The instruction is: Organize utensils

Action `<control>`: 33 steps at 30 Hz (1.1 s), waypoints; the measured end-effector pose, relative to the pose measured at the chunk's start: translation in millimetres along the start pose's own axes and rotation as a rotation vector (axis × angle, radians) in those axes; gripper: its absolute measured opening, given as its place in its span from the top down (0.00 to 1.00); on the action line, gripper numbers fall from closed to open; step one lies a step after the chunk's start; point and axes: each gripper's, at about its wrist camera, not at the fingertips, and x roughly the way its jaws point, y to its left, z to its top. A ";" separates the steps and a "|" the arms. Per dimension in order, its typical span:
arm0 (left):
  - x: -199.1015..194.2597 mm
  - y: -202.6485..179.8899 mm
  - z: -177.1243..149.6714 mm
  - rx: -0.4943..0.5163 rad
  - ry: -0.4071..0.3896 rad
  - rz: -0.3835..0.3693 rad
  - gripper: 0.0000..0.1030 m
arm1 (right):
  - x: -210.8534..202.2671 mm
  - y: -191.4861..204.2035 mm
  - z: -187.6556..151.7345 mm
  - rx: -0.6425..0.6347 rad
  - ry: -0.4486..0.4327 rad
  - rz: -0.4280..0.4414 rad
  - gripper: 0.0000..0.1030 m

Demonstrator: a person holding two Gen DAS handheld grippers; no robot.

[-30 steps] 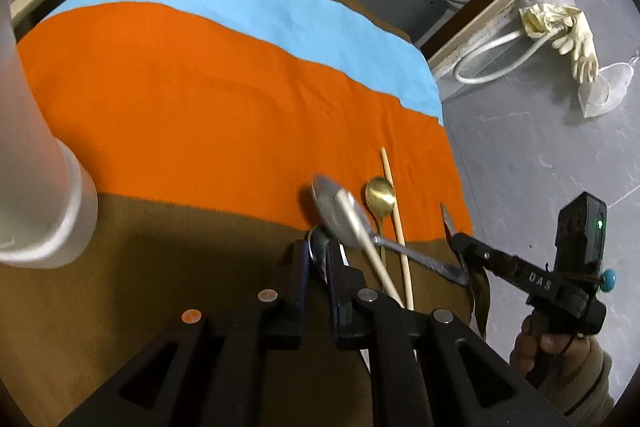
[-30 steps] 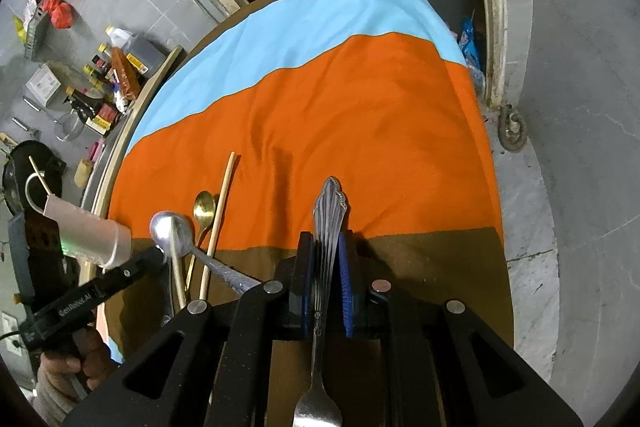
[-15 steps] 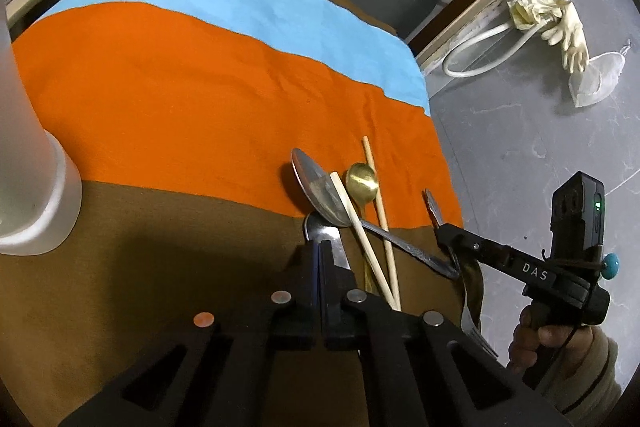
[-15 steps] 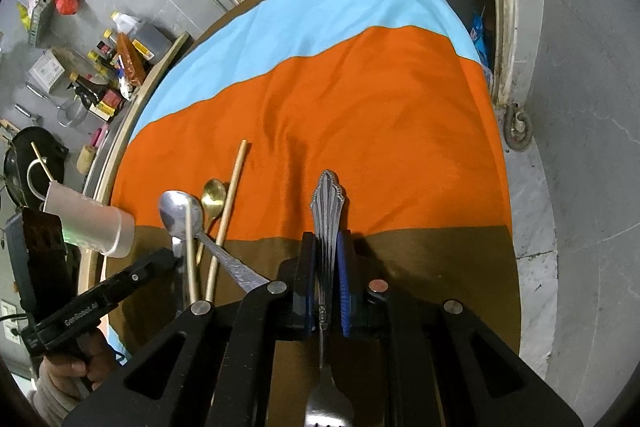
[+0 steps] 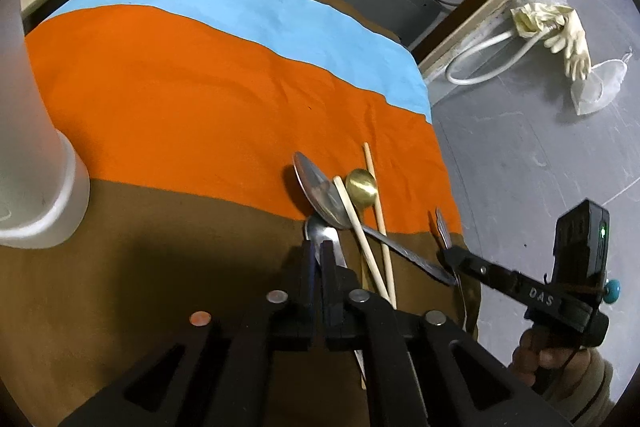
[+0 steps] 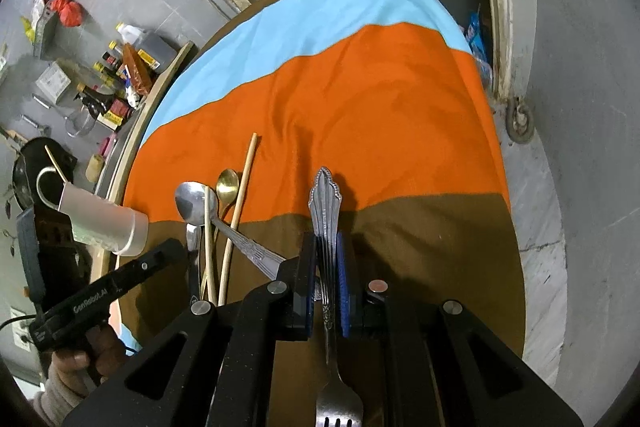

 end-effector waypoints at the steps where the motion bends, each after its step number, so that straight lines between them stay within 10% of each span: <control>1: 1.7 1.8 1.6 -0.009 -0.004 -0.002 0.91 | 0.7 -0.9 -2.0 0.006 -0.002 0.004 0.91; 14: 23.2 14.5 29.8 -0.101 -0.046 -0.063 0.75 | 4.8 -3.4 -2.4 0.020 0.005 0.013 0.91; 19: 32.4 10.6 34.5 -0.079 -0.012 -0.031 0.92 | 9.7 -6.1 -0.3 0.039 0.013 0.028 0.91; 33: -39.8 -24.1 36.3 0.106 -0.211 0.010 0.97 | -28.1 25.0 -12.4 -0.058 -0.111 -0.027 0.98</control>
